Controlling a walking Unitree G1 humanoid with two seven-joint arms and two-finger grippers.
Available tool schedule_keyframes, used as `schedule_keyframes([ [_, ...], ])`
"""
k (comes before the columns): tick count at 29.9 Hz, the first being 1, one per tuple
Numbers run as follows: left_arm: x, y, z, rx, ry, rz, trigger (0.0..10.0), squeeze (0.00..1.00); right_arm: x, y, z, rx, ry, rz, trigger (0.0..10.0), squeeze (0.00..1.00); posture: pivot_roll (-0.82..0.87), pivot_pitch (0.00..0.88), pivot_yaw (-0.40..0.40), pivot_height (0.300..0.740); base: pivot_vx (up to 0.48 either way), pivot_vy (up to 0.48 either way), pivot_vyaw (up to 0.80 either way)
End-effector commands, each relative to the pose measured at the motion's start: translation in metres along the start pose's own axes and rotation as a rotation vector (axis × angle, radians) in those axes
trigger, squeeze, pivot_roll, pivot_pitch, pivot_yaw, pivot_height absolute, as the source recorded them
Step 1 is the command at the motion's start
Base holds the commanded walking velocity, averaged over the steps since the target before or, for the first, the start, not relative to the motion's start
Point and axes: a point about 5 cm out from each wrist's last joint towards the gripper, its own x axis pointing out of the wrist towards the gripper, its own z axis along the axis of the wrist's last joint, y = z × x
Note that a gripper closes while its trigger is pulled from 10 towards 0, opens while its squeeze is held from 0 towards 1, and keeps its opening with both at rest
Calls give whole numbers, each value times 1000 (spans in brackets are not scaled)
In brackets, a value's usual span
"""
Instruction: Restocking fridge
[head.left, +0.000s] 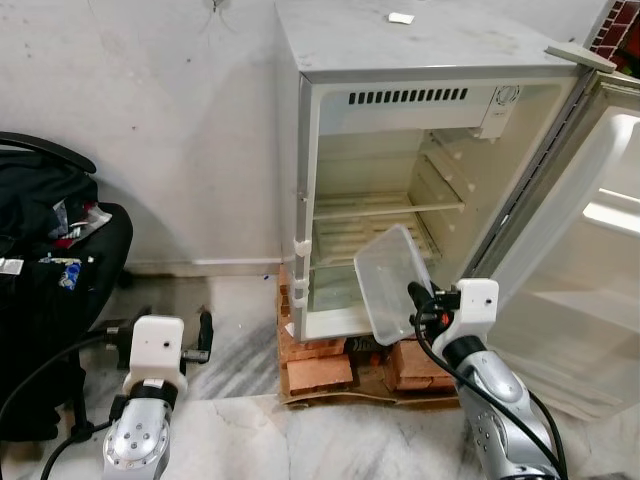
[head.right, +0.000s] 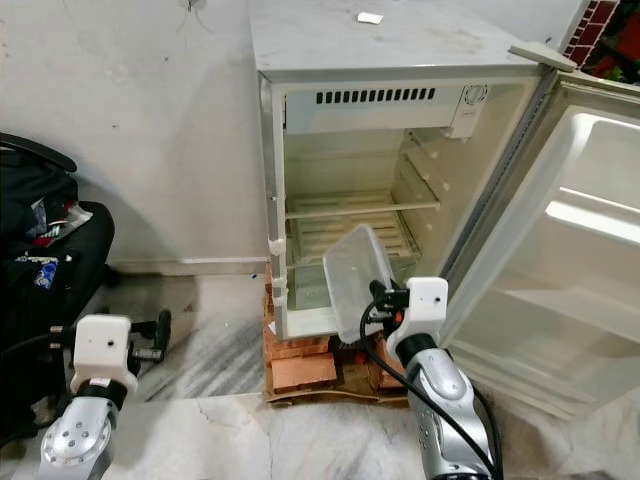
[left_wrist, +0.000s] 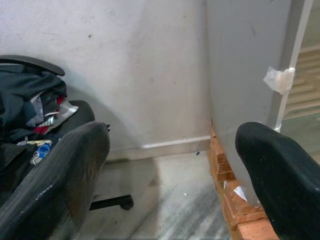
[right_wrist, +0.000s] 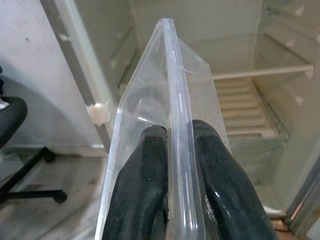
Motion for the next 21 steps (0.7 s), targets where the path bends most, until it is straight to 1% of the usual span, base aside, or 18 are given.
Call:
schedule_keyframes([
  [1,0,-1,1,-5,-8,-11,10000,0,3,0,7,-9,-27,-11,10000,0,62,22,-41,740,360,0,0],
  [9,2,-4,2,-12,-12,-22,10000,0,4,2,10,-2,-38,-8,10000,0,58,20,-40,740,370,0,0],
  [14,2,-8,2,-26,-14,-35,10000,0,7,3,12,0,-43,5,10000,0,57,19,-44,740,360,0,0],
  [21,2,-8,1,-30,-11,-33,10000,0,9,4,13,-1,-45,12,10000,0,59,20,-48,740,337,0,0],
])
